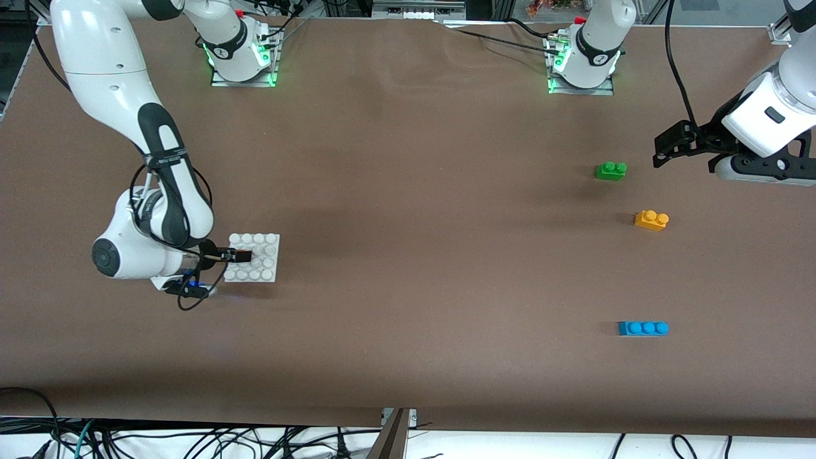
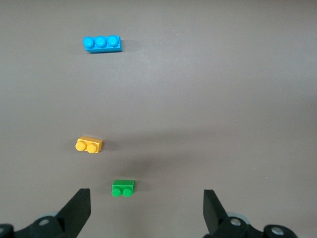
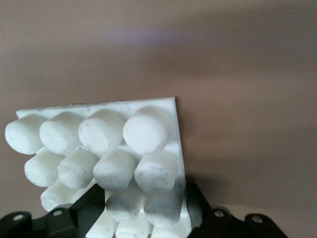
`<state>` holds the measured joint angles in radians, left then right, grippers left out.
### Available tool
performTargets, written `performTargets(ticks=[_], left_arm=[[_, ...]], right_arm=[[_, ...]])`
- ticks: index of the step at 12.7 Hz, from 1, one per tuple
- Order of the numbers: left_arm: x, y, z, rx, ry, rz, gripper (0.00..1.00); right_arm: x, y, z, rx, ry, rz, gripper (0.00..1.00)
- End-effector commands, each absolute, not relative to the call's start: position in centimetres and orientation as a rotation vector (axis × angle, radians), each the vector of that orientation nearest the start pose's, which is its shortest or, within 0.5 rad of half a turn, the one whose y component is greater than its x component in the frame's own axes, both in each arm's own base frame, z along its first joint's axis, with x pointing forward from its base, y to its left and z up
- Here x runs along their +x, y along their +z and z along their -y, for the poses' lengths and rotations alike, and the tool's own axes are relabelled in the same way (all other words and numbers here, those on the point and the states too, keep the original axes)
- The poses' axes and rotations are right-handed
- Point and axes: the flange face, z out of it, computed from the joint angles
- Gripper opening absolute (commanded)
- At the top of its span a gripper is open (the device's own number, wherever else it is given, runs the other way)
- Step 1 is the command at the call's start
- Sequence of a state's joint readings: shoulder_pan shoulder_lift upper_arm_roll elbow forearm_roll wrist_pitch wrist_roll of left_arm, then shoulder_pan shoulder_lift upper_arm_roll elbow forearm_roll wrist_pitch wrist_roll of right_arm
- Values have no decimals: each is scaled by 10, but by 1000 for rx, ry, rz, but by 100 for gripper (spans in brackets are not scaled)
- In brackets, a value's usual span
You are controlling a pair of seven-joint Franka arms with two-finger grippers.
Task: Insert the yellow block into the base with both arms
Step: 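Slide the white base plate with the right gripper toward the table center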
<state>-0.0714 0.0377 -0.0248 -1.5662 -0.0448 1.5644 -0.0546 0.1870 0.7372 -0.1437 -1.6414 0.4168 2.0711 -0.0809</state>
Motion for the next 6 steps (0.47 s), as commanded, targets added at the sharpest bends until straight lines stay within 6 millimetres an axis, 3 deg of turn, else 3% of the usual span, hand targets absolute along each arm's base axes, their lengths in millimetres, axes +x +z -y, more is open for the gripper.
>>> performTargets(ticks=[1, 6], left_arm=[[559, 610, 57, -3200, 68, -64, 100], [558, 611, 56, -3200, 68, -51, 100]], right_arm=[[653, 157, -97, -2868, 417, -158, 76], [653, 157, -154, -2830, 433, -196, 76]])
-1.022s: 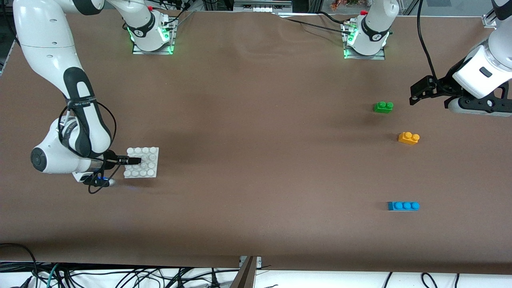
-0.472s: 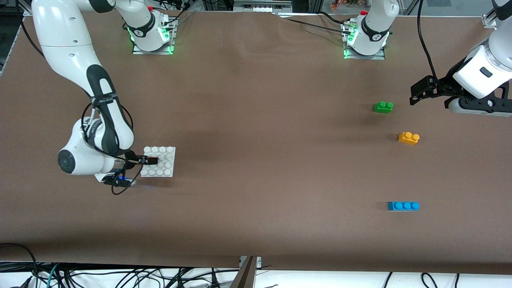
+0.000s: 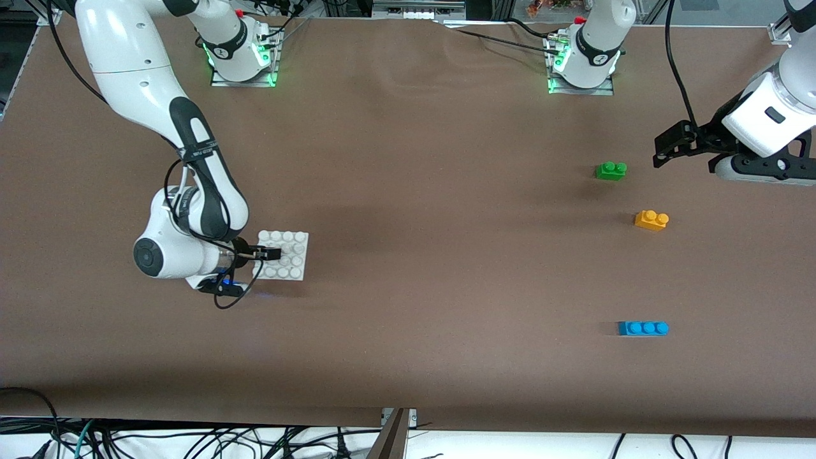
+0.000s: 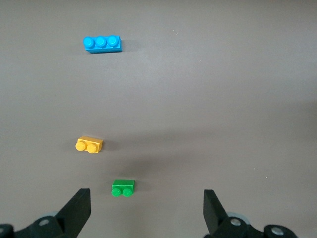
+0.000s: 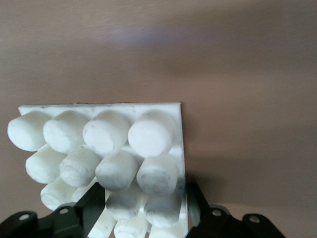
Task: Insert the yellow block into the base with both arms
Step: 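Slide the white base plate with the right gripper toward the table center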
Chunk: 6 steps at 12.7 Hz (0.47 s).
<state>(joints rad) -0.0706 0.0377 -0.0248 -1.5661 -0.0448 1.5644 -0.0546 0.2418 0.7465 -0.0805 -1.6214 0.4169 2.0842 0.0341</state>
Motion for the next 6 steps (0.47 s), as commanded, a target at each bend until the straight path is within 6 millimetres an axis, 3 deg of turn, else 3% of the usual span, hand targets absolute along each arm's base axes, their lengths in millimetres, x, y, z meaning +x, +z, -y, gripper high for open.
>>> performTargets(ticks=[1, 6], left_arm=[[559, 610, 56, -3200, 71, -51, 100], [558, 611, 57, -3200, 69, -51, 100]], right_arm=[[652, 153, -162, -2823, 443, -212, 76], [647, 158, -229, -2825, 446, -223, 76]])
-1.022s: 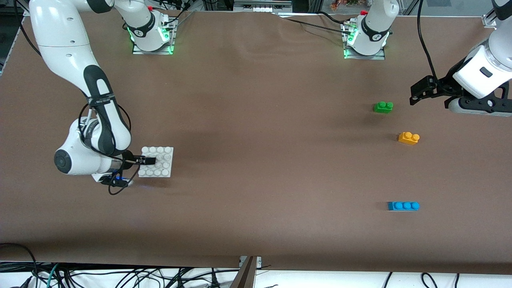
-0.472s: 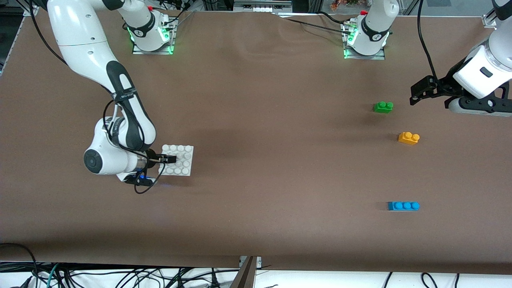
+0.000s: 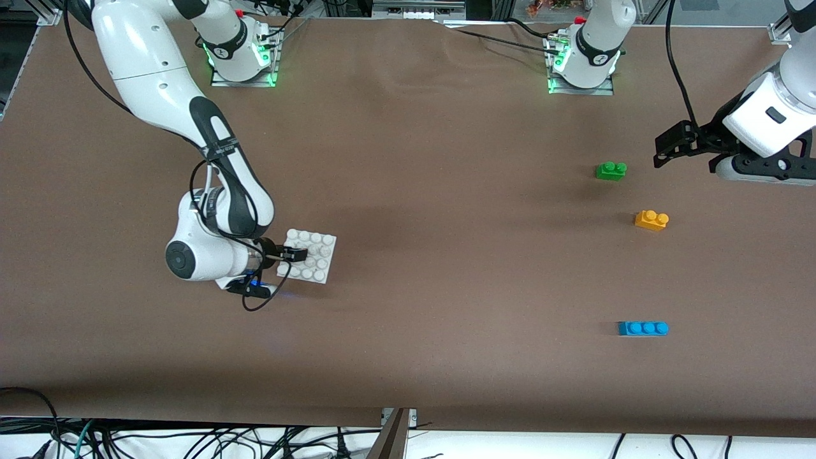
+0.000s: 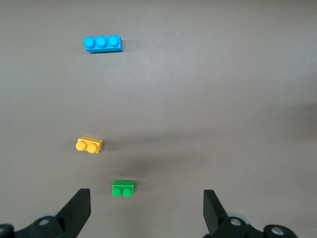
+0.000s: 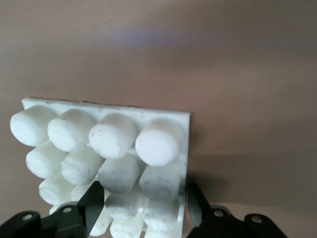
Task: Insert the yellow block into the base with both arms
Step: 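Slide the white base plate with the right gripper toward the table center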
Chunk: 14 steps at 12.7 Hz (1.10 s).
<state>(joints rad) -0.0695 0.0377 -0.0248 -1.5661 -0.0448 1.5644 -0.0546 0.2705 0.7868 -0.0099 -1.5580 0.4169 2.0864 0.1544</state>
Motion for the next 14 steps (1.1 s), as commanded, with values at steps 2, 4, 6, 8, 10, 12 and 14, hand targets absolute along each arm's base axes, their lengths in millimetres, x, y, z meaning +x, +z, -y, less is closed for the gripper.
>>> performTargets(ticks=[2, 4, 6, 8, 10, 12, 14], left_arm=[[558, 611, 59, -3200, 69, -56, 100], [558, 611, 60, -3200, 69, -59, 100], [558, 612, 60, -3200, 66, -59, 100], [558, 612, 59, -3200, 66, -56, 100], [558, 611, 59, -3200, 69, -59, 100], [558, 611, 60, -3199, 69, -59, 100], [558, 611, 59, -3200, 69, -56, 100]], right_arm=[[647, 156, -251, -2830, 439, -228, 76], [644, 153, -272, -2836, 430, -187, 77], [637, 154, -300, -2844, 393, -137, 77], [630, 151, -326, -2852, 335, -88, 77], [627, 148, -338, -2854, 295, -87, 77], [618, 150, -359, -2854, 274, -46, 77], [609, 150, -386, -2853, 261, -55, 77]])
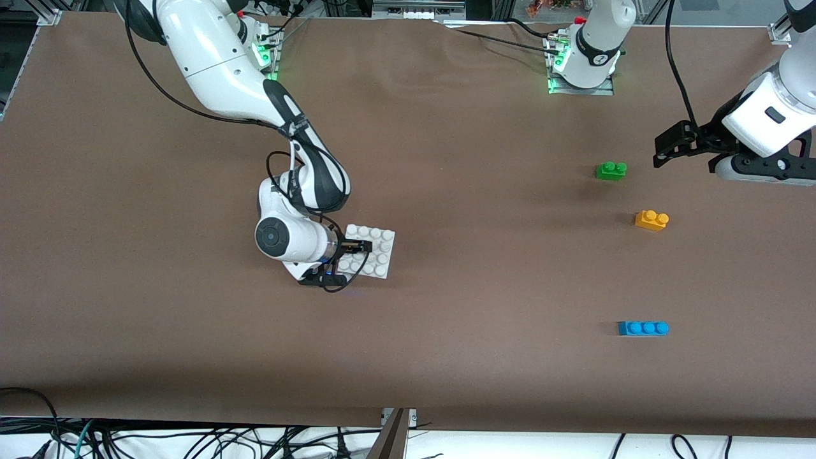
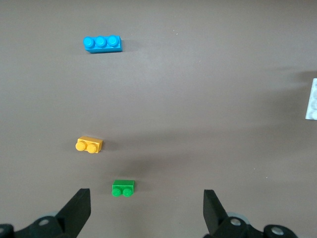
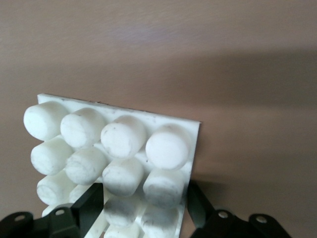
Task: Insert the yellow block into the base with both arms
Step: 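Slide the white base plate with the right gripper toward the table center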
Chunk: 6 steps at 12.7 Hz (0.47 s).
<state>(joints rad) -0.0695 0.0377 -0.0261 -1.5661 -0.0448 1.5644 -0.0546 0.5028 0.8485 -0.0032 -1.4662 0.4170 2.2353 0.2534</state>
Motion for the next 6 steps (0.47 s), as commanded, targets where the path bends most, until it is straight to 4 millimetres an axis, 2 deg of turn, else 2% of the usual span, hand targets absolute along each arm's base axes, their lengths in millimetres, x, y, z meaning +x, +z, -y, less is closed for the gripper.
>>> performTargets(ticks=[1, 6], left_arm=[[558, 611, 59, -3200, 69, -56, 100], [558, 610, 59, -3199, 71, -59, 100]], right_arm=[[605, 150, -400, -2853, 246, -60, 77], [586, 148, -437, -2846, 187, -34, 78]])
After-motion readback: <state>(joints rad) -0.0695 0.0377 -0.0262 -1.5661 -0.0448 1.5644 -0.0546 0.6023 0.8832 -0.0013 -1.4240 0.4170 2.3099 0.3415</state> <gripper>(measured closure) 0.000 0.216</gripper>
